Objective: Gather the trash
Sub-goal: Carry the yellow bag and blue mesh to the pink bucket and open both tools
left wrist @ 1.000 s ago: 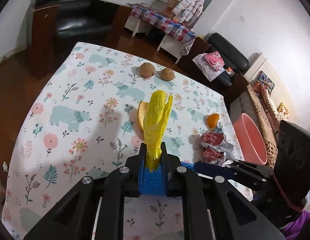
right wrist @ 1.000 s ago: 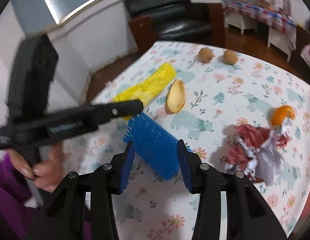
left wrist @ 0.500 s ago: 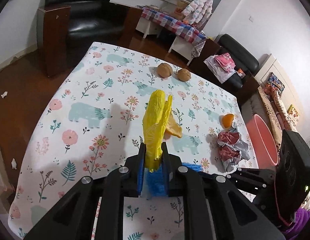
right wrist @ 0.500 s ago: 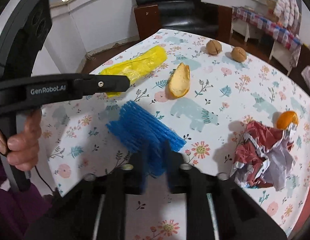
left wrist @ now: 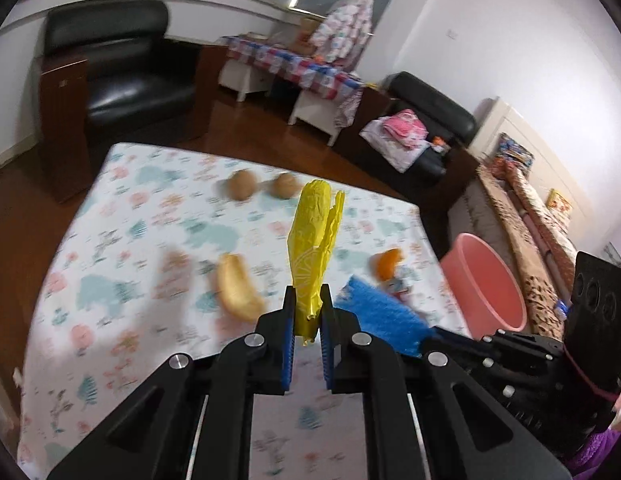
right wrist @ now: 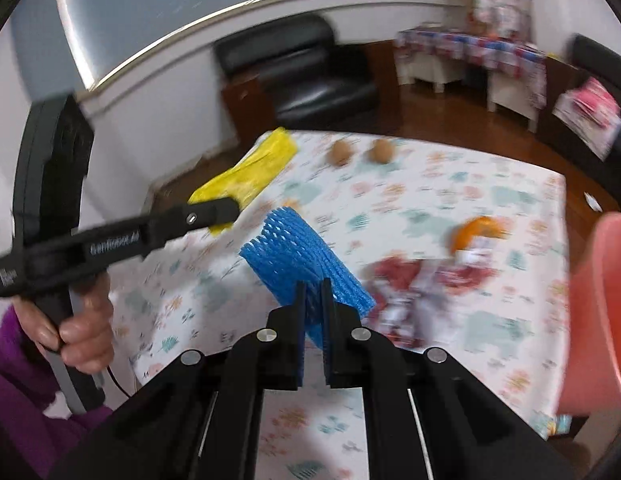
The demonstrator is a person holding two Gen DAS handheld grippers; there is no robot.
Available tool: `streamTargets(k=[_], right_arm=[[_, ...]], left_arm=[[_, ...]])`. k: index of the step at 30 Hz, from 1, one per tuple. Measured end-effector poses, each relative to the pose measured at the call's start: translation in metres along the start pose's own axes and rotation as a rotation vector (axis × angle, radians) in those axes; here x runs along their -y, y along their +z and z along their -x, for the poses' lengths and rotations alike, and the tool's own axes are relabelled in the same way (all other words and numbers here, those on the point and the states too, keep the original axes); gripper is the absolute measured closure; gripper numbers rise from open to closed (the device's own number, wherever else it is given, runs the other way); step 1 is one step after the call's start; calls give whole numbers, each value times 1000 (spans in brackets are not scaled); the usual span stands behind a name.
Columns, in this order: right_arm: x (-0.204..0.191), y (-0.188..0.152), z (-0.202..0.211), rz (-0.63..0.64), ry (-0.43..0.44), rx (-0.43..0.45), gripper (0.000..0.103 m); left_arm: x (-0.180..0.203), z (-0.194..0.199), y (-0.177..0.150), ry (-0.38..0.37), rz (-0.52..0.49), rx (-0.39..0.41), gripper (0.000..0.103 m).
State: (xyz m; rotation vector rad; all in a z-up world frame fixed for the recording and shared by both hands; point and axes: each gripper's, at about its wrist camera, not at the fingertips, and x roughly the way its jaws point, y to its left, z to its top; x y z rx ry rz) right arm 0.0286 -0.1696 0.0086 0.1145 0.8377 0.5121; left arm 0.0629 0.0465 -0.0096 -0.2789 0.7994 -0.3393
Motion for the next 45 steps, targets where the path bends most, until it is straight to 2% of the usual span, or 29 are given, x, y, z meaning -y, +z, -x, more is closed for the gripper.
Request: streamTargets(k=[4, 10, 16, 20, 26, 40, 43, 45], right_arm=[[40, -1, 31, -121, -90, 70, 96], [107, -8, 83, -255, -283, 170, 96], [163, -23, 106, -378, -377, 218, 96], [185, -33, 111, -409, -413, 220, 96], [212, -45, 110, -458, -434, 211, 96], [243, -56, 106, -506, -489, 187, 96], [247, -56, 103, -526, -474, 182, 95], [247, -56, 101, -538, -465, 181, 91]], left_arm=[[38, -16, 8, -69, -56, -21, 93], [102, -40, 12, -143, -165, -57, 93], [165, -65, 11, -207, -245, -112, 93], [205, -86, 9, -255, -273, -150, 93], [244, -114, -1, -258, -322, -201, 93], [277, -166, -16, -198, -338, -318, 92], [284, -169, -19, -190, -352, -311, 85], [288, -170, -20, -187, -362, -307, 71]])
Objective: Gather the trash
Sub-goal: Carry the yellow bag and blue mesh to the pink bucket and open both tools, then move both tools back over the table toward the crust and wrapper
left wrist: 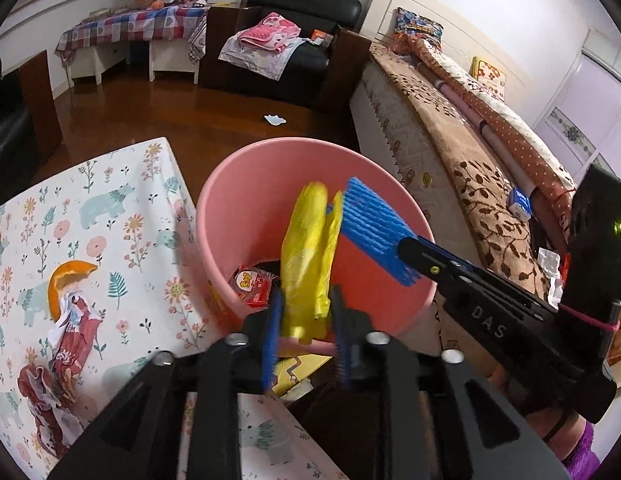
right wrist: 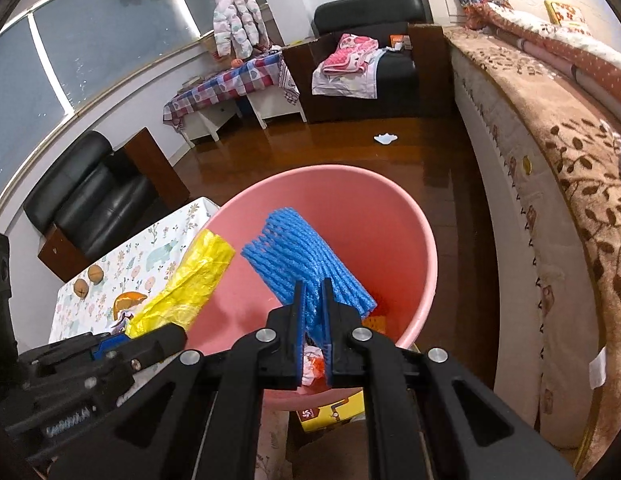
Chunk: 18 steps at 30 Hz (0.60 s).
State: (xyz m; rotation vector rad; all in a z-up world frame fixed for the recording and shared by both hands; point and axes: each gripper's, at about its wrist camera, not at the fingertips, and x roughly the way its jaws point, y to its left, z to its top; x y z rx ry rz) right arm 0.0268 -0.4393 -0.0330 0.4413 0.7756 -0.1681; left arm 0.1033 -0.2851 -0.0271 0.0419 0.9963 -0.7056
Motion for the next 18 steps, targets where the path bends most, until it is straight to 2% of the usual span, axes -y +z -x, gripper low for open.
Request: streamTargets(k=[2, 4, 10, 18], right_arm=[[1, 1, -1, -3, 17, 0, 76], [0, 1, 0, 4, 22, 3, 71], [-6, -3, 14, 28, 30, 39, 71], [-30, -25, 39, 46, 91, 82, 71]], left_arm=[[1, 0, 1, 6, 4, 7, 68], [1, 0, 2, 8, 10, 4, 66], [-1, 10, 1, 6, 33, 36, 65], [-10, 38, -22, 69, 24, 91, 65]])
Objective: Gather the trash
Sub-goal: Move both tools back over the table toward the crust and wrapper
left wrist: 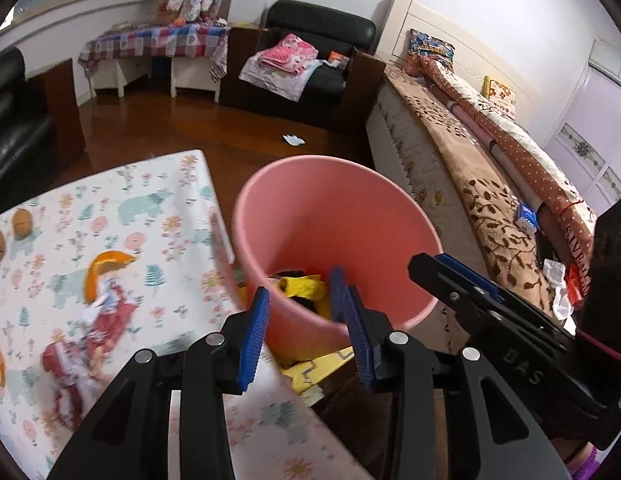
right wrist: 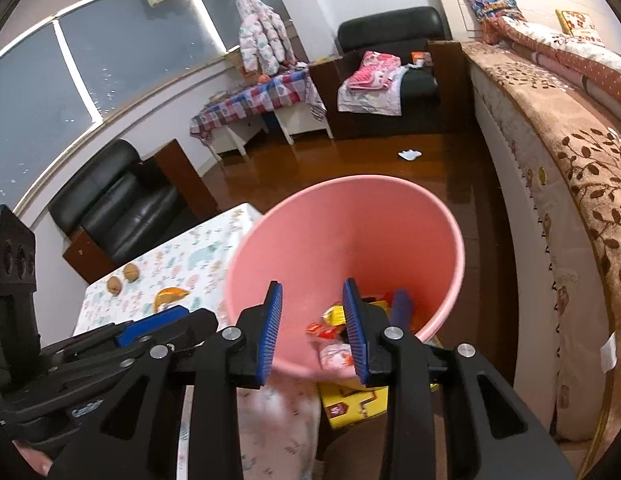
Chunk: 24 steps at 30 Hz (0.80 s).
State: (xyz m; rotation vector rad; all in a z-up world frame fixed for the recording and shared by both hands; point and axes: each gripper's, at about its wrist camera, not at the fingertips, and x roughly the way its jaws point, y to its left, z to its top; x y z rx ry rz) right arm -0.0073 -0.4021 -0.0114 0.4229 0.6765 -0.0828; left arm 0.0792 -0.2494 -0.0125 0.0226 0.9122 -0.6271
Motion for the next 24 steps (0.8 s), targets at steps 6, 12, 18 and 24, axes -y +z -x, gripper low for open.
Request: streamTargets(k=[6, 12, 18, 24], right_arm=[[-34, -20, 4, 42, 27, -5, 71], [-65, -35, -6, 87, 69, -45, 71], [-97, -43, -21, 143, 124, -122, 71], [-119, -49, -31, 182, 160, -155, 71]], left_arm=[[-28, 29, -18, 40, 36, 30, 65], [-69, 58, -33, 104, 96, 69, 65], [-120, 90, -49, 201, 174, 122, 65], [-171, 107, -71, 270, 270, 115, 65]])
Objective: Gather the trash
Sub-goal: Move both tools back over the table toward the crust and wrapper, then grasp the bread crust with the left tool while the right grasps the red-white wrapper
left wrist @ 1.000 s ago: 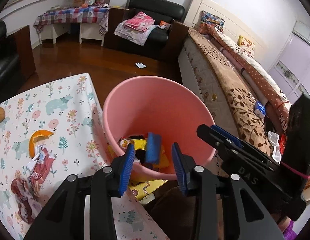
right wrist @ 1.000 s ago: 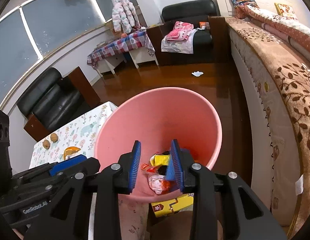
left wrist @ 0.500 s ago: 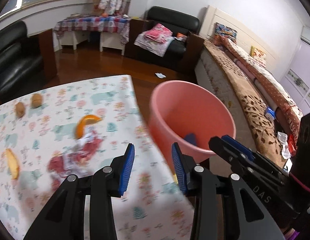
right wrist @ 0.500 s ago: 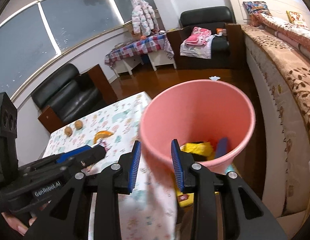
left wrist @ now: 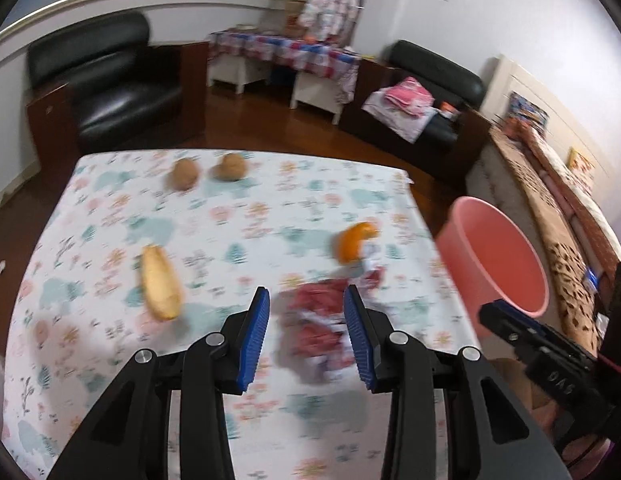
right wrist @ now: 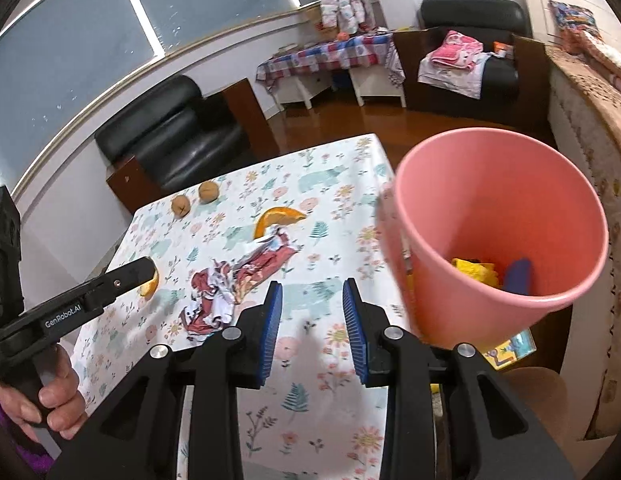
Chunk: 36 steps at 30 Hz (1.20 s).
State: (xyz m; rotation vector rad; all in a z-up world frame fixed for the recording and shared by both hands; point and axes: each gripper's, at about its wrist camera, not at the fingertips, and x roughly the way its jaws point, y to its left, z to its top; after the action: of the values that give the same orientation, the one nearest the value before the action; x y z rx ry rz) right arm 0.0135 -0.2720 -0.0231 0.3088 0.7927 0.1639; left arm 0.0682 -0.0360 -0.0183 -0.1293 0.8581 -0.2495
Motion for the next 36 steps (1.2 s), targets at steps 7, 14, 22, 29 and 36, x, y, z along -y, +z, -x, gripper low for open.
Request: streamTargets(k=[7, 14, 22, 29, 36], right_arm=[[-24, -1, -13, 71, 123, -24, 71], [-40, -1, -22, 107, 177, -38, 71], [-39, 1, -35, 99, 209, -81, 71], [-38, -1, -49, 80, 214, -131, 63], [-42, 1, -60, 78, 215, -145, 63]], left_arm=[[-52, -7, -12, 94, 97, -13, 65], [-82, -23, -14, 145, 170, -32, 65], [-93, -50, -9, 174, 208, -62, 65], [-89, -56, -9, 226, 170, -38, 74], [-93, -46, -9, 187, 185, -24, 86]])
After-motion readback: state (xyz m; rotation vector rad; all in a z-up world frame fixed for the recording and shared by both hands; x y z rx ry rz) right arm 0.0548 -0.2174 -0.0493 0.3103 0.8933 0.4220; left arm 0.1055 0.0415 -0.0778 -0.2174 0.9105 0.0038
